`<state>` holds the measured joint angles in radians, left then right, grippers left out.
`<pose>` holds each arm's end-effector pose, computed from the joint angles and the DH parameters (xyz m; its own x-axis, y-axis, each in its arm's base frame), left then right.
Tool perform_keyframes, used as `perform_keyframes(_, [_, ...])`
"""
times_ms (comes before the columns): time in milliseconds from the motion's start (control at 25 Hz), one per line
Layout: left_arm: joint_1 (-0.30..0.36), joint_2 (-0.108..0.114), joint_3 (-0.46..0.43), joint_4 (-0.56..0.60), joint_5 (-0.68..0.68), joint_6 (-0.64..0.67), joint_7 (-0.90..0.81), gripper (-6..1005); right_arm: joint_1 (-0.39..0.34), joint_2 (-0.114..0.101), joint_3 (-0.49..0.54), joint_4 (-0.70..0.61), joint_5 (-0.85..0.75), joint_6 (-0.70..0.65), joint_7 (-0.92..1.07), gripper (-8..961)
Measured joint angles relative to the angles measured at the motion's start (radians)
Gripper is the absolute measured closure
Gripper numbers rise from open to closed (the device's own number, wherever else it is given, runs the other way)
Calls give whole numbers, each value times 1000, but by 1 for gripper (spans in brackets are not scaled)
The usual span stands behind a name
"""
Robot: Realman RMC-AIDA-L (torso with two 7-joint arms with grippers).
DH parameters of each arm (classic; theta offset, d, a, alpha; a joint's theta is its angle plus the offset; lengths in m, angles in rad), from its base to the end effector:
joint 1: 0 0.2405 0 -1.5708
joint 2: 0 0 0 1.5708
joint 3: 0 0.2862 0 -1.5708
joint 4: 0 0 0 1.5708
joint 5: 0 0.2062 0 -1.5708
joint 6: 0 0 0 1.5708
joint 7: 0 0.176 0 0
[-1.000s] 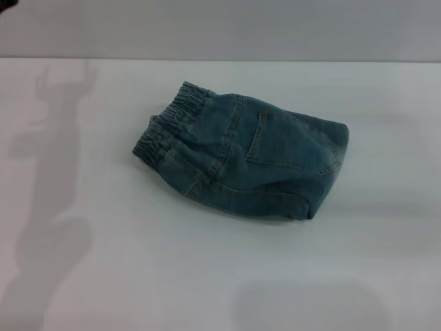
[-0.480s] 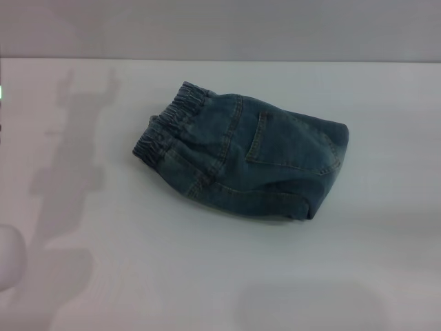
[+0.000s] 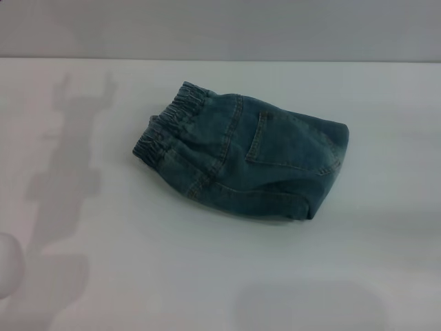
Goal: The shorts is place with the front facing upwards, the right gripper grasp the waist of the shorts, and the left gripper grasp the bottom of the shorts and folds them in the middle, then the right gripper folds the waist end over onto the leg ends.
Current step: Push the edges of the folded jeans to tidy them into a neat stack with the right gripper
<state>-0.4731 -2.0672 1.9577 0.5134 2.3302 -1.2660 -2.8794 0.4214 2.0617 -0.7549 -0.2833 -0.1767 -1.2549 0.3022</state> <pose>-0.2504 0.4169 0.0473 0.7033 -0.4661 0.5369 0.6379 0.0803 -0.7659 0.3851 0.3696 0.1398 0.6333 0.4184 -0.6511 -0.7730 0.3019 -0.5580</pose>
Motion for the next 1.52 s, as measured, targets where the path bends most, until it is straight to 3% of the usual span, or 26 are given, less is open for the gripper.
perform_keyframes(520, [34,-2,24,6,0,-22,-1,156,-5,9,-1,28,-4,-4,1,389])
perform_keyframes(840, [101,-3,78,7,-2,-35,-1,156,-15,9,1,50,-4,-5,-5,390])
perform_keyframes(1520, [113,-5,128,6,-2,-52,-1,156,-17,11,-13,77,-3,-4,3,388])
